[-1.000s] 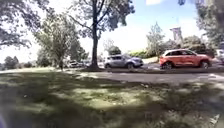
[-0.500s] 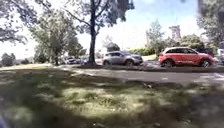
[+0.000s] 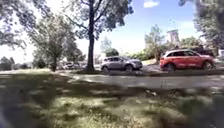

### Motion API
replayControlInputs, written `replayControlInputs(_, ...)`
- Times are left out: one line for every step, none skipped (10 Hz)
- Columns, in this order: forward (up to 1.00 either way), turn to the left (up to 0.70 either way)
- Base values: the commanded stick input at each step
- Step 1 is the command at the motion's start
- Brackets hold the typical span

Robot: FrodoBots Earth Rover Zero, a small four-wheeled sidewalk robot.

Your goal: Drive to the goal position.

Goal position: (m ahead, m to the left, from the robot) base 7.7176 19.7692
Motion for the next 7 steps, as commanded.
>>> replayControlInputs(0.7,0.0)
replayControlInputs(0.7,0.0)
replayControlInputs(0.7,0.0)
replayControlInputs(0.7,0.0)
replayControlInputs(0.7,0.0)
replayControlInputs(0.7,0.1)
replayControlInputs(0.7,0.35)
